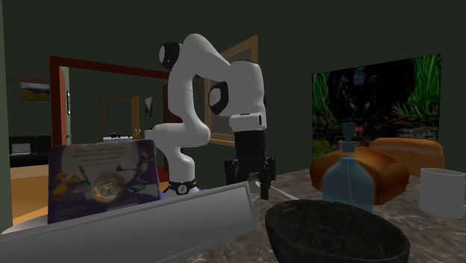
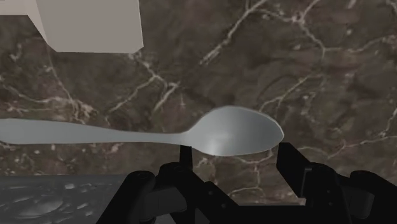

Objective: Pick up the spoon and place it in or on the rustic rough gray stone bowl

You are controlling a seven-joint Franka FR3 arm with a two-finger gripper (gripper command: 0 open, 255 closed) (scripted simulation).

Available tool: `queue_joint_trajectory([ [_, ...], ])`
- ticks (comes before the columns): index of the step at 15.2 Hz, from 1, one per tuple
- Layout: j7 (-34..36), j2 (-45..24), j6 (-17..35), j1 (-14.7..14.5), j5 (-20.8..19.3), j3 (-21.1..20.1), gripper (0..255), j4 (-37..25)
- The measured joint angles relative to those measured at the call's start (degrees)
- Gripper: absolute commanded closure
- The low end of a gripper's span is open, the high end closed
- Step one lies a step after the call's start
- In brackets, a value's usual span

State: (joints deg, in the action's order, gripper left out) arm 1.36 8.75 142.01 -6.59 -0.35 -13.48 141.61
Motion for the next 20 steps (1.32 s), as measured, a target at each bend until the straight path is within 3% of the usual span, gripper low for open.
queue_joint_trajectory([
  [20, -1.9, 7.8, -16.5, -0.5, 2.1, 1.1, 255, -8.9],
])
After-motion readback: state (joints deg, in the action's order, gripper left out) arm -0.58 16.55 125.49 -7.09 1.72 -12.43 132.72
